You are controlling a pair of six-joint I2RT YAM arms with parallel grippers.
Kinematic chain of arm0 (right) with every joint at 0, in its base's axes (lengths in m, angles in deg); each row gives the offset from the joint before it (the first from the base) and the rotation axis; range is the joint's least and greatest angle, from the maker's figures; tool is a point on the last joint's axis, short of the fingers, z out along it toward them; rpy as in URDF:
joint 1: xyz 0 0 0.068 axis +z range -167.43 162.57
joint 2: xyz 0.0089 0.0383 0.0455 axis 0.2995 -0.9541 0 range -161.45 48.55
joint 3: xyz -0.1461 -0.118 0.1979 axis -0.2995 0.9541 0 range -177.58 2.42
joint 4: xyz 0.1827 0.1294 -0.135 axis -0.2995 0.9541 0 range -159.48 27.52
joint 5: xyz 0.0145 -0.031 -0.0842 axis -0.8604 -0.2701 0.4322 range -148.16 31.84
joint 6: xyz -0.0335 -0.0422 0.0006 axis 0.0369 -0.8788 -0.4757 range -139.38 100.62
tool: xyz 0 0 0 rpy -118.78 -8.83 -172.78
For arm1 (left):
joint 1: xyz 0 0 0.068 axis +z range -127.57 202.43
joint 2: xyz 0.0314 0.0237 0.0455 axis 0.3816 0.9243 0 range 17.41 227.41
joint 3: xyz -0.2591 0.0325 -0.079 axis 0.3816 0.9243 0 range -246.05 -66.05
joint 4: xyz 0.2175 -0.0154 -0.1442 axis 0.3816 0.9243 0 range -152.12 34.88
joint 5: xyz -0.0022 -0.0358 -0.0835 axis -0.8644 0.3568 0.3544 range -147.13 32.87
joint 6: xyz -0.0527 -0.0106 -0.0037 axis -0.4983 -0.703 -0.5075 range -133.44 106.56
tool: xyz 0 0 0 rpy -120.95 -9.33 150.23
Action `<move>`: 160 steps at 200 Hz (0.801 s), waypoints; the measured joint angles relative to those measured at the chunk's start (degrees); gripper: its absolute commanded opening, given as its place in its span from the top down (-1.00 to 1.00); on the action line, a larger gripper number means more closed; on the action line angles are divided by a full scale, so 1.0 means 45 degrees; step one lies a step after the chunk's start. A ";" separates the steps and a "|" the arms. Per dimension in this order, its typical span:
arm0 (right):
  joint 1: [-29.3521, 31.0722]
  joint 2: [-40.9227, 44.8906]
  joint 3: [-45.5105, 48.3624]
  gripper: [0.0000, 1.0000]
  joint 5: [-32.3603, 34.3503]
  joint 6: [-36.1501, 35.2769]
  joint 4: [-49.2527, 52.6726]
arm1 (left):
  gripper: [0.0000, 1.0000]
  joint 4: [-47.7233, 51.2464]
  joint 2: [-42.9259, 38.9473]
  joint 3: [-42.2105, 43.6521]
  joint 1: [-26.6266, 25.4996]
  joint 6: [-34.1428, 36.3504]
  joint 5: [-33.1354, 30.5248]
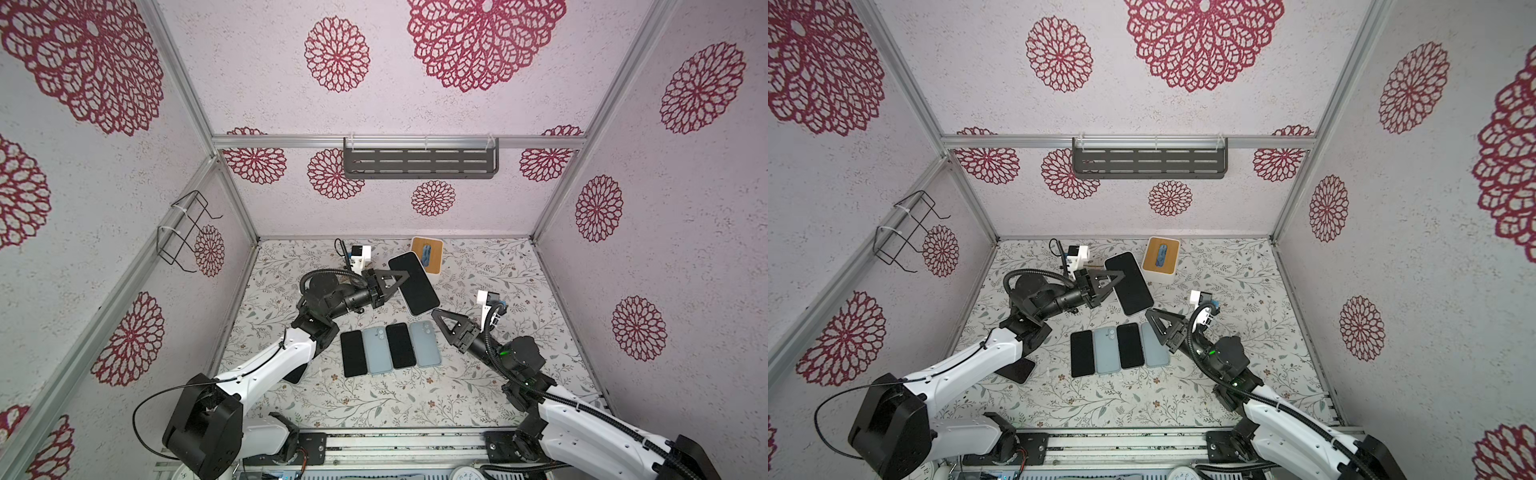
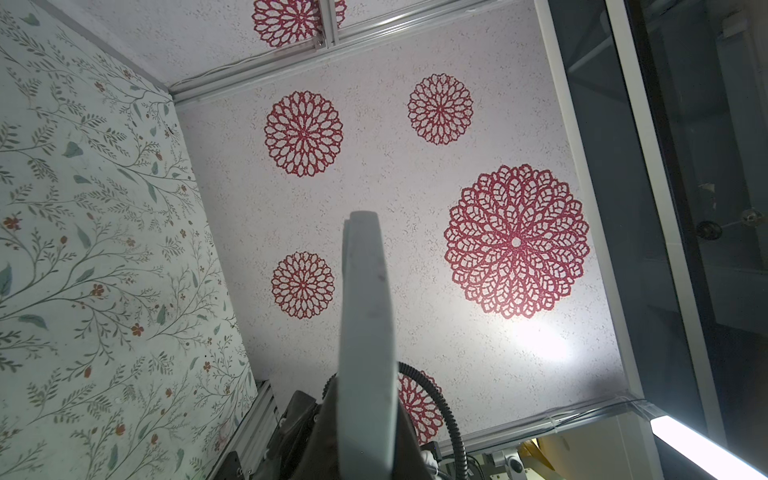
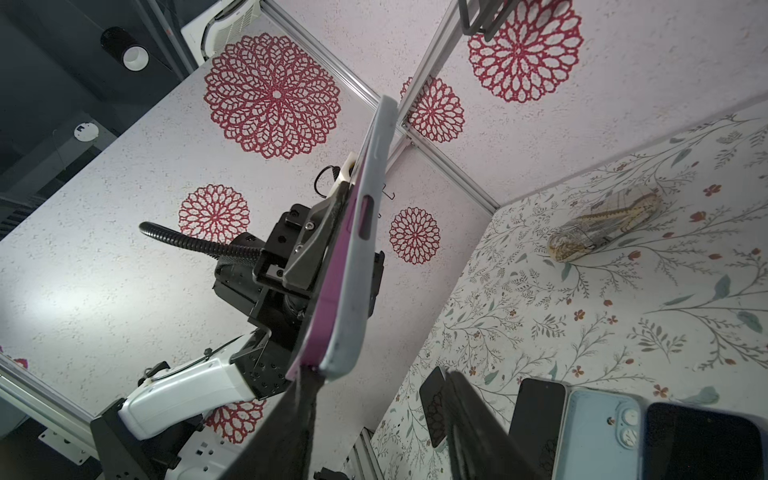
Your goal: Take the phone out of the phone case
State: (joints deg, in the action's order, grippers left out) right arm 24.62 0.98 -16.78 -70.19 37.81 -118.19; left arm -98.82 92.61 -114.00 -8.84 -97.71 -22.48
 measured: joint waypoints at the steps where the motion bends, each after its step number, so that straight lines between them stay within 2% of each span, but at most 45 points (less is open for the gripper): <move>1: -0.0005 0.0000 0.0000 -0.02 -0.0005 0.0000 -0.0015 | 1.00 -0.0005 0.0000 0.0000 0.0000 0.0000 0.0000; 96: -0.0335 -0.0622 0.0000 0.03 -0.0248 0.0325 -0.0952 | 1.00 -0.0180 0.0000 0.0000 -0.0160 0.0034 -0.0423; 160: -0.0729 -0.1132 0.0000 0.15 -0.0675 0.0753 -0.1768 | 1.00 -0.0253 0.0000 0.0000 -0.0345 0.0175 -0.1010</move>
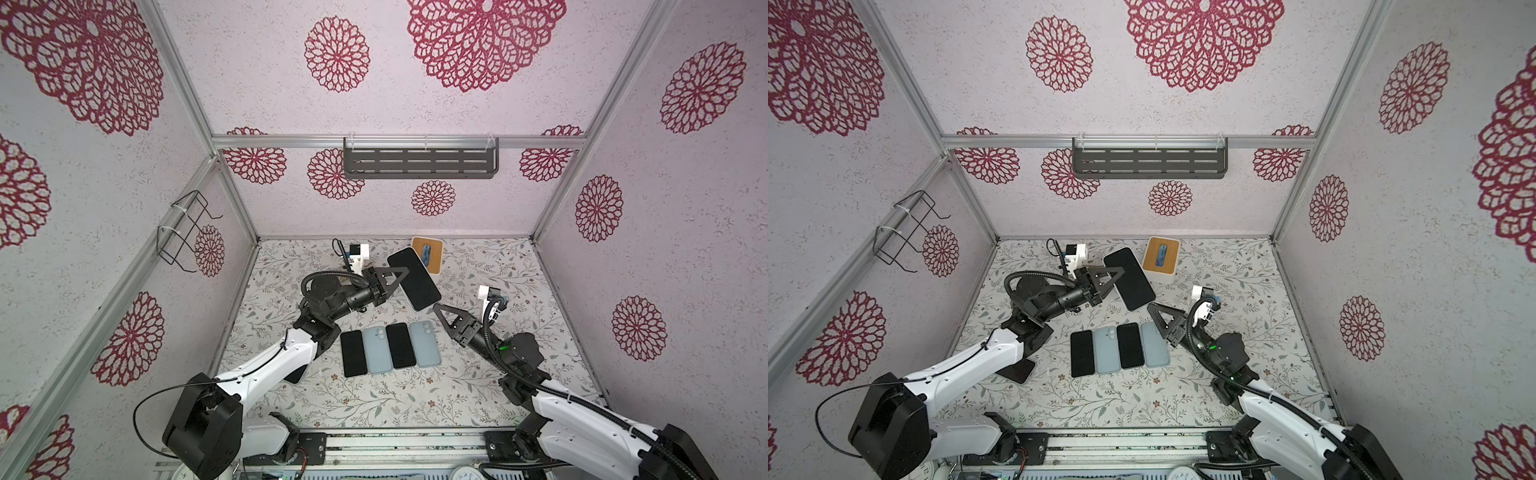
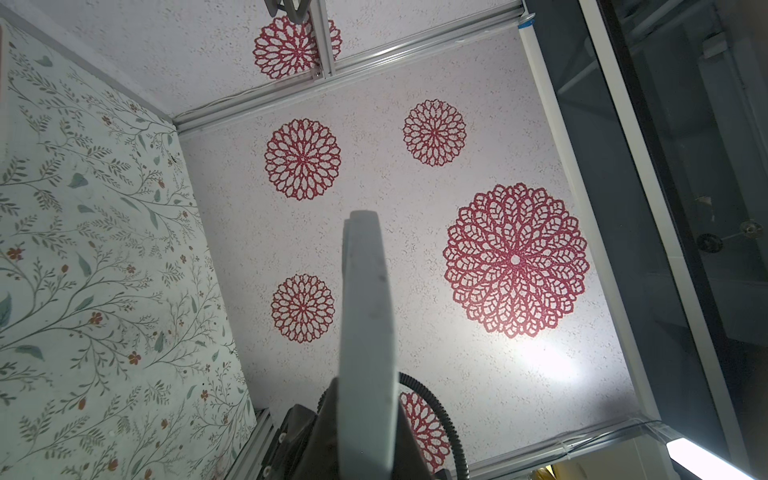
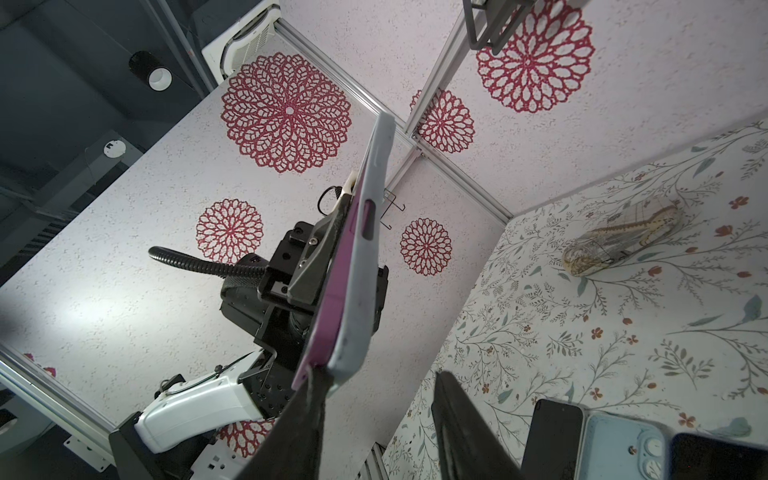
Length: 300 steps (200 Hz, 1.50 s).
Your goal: Take the phone out of the phone case
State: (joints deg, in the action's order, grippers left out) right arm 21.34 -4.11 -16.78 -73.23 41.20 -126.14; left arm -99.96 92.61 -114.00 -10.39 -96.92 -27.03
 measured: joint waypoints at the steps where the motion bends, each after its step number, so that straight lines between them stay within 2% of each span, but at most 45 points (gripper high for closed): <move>1: -0.0005 -0.0015 0.0000 0.15 -0.0005 0.0005 -0.0024 | 1.00 0.0000 0.0000 -0.0005 -0.0005 0.0005 -0.0005; 44: -0.0160 -0.0442 0.0000 0.25 -0.0170 0.0243 -0.0418 | 1.00 -0.0005 0.0000 -0.0034 -0.0214 0.0170 -0.0228; 95: -0.0325 -0.0656 0.0000 0.33 -0.0287 0.0495 -0.0758 | 1.00 0.0078 0.0005 -0.0029 -0.0627 0.0262 0.0160; 155: -0.0442 -0.0393 0.0053 0.97 -0.0325 0.0937 -0.0699 | 1.00 0.0442 0.0005 0.0160 -0.0646 0.0427 0.0092; 171: -0.0452 -0.0345 0.0238 1.00 -0.0335 0.1185 -0.0753 | 0.40 0.0617 0.0029 0.0180 -0.0656 0.0457 0.0078; 183: -0.0457 -0.0277 0.0403 1.00 -0.0340 0.1243 -0.0665 | 0.10 0.0597 0.0102 0.0219 -0.0685 0.0457 0.0078; 194: -0.0461 -0.0170 0.0554 1.00 -0.0359 0.1316 -0.0432 | -0.07 0.0568 0.0228 0.0228 -0.0724 0.0418 0.0083; 246: -0.0461 0.1375 0.0772 1.00 -0.0136 0.1219 0.2220 | -0.44 0.1049 0.1073 0.0175 -0.0889 0.1268 0.0053; 300: -0.0466 0.2414 0.0899 1.00 0.0355 0.1229 0.4308 | -0.52 0.3123 0.1103 -0.0393 -0.0986 0.3327 -0.0359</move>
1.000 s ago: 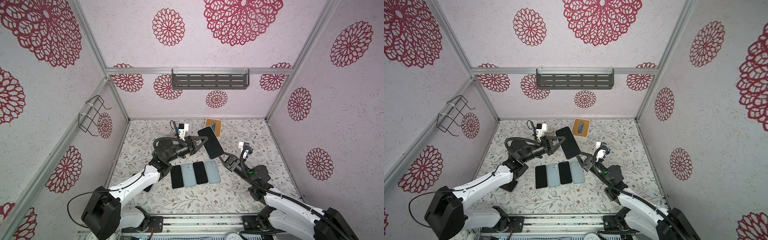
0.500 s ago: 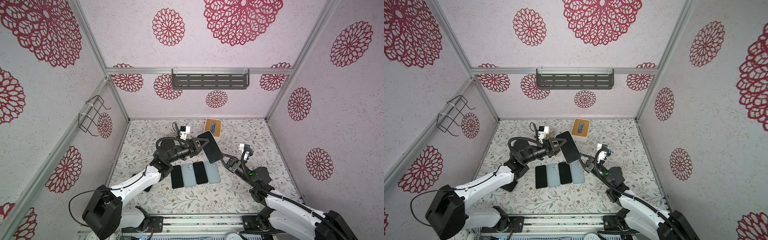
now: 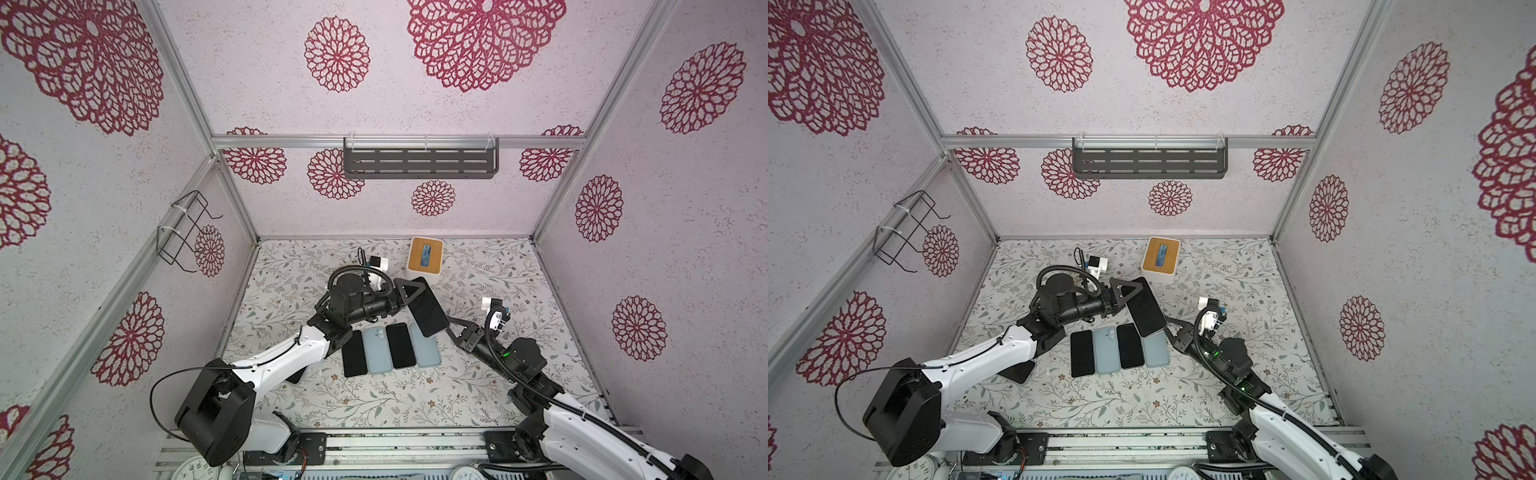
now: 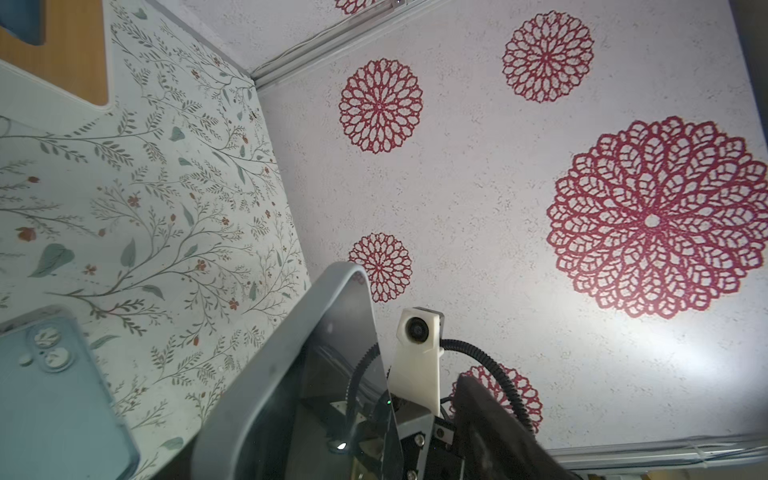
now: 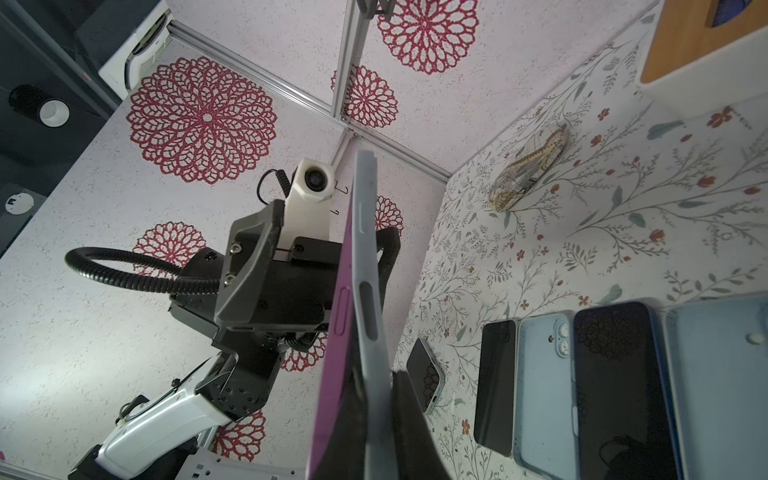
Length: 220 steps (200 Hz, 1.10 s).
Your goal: Take the phone out of the phone case
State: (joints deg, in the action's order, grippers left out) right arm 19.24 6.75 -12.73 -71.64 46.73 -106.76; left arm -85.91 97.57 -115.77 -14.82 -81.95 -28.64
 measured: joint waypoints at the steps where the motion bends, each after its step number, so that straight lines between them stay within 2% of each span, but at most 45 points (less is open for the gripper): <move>1: 0.0000 0.0010 0.0010 1.00 0.0005 0.0005 0.0015 | -0.52 0.0019 0.0005 -0.0005 0.0000 0.0019 -0.0005; 44: 0.0005 0.0189 0.0185 1.00 0.0092 0.0185 0.0627 | -0.53 0.1185 0.0136 -0.0044 -0.0083 0.0899 -0.0330; 135: 0.0000 0.0457 0.0189 1.00 0.0554 0.0461 0.2030 | -0.59 0.3827 -0.0505 -0.0209 -0.0287 0.3031 -0.1977; 155: 0.0000 0.0461 0.0189 1.00 0.0680 0.0466 0.2380 | -0.61 0.4964 -0.0996 -0.0563 -0.0860 0.4231 -0.2807; 194: 0.0000 0.0461 0.0214 1.00 0.0738 0.0563 0.2633 | -0.61 0.6669 -0.1564 -0.2059 -0.3031 0.7378 -0.4308; 220: 0.0000 0.0461 0.0267 1.00 0.0743 0.0622 0.2652 | -0.60 0.7883 -0.1287 -0.2846 -0.4289 0.9287 -0.5255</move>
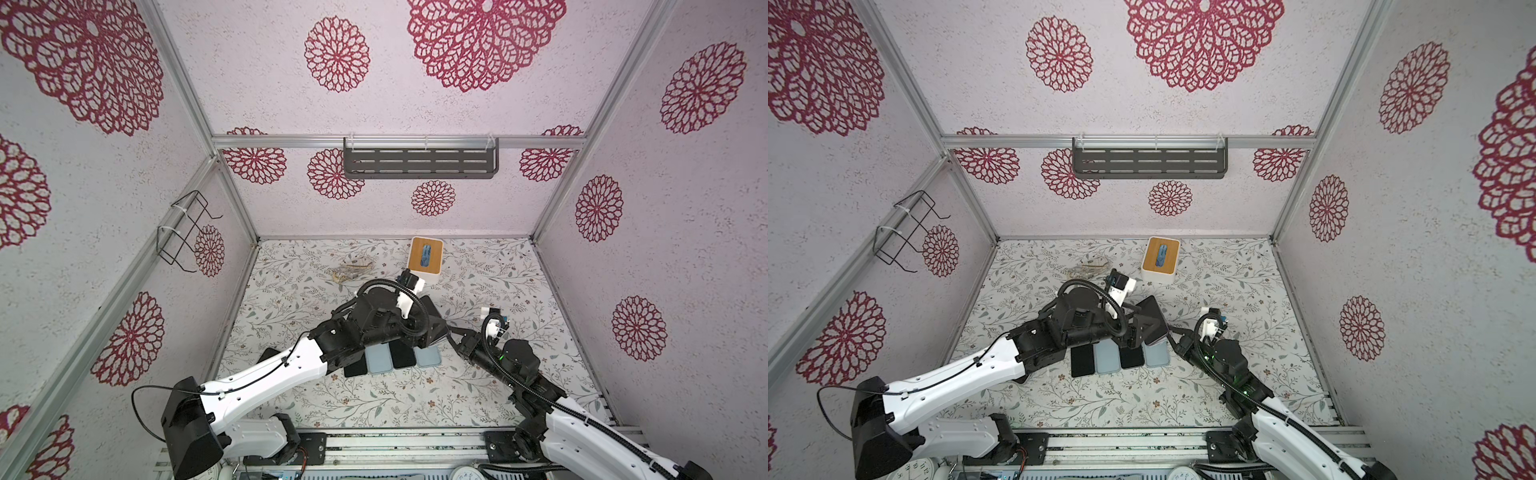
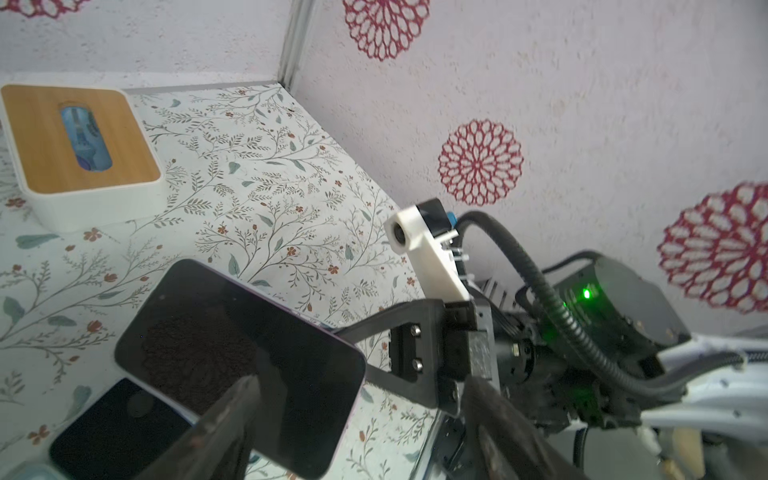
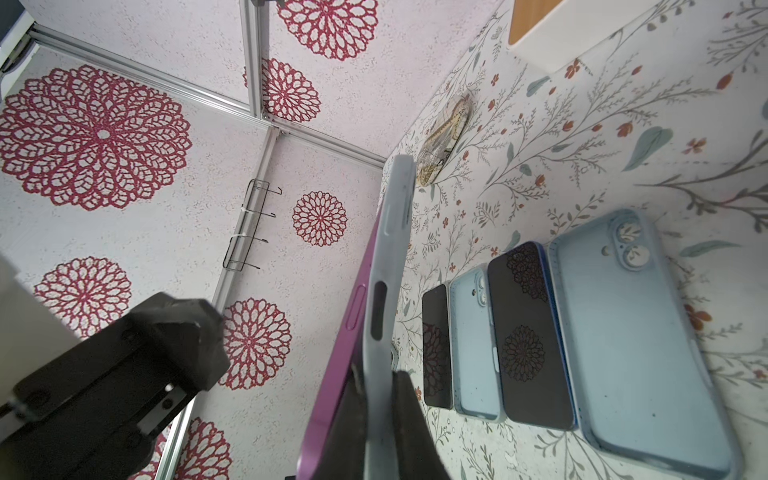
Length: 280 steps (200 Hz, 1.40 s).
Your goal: Take the phone out of the phone case
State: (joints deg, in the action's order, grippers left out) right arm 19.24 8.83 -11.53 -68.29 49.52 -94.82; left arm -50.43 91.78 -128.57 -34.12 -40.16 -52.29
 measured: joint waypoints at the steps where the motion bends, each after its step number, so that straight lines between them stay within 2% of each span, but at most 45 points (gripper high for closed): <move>1: 0.0000 0.0000 0.0000 1.00 0.0000 0.0005 0.0000 | -0.60 0.0034 0.0015 -0.0019 -0.0029 0.0053 -0.0034; 54: 0.0000 0.0000 0.0015 1.00 0.0000 0.0039 0.0000 | -0.54 0.2385 0.2025 -0.1520 -0.1345 0.2341 -0.2443; 83: 0.0000 0.0000 0.0034 1.00 -0.0005 0.0044 -0.0010 | -0.51 0.3172 0.3128 -0.2472 -0.1515 0.2846 -0.3589; 152: -0.0024 0.0000 0.0301 1.00 0.0136 0.0155 0.0063 | -0.31 0.3959 0.4158 -0.3332 -0.2064 0.3473 -0.5557; 216: -0.0068 0.0000 0.0311 1.00 0.0301 0.0185 0.0301 | 0.21 0.4580 0.5100 -0.4046 -0.2919 0.3594 -0.7917; 280: -0.0068 0.0029 0.0311 1.00 0.0228 0.0277 0.0073 | 0.60 0.4580 0.5173 -0.4046 -0.3196 0.3487 -0.8310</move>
State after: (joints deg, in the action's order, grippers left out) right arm 18.93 8.96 -10.13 -67.26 50.77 -94.50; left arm -29.82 115.06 -146.78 -48.51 -24.47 -89.69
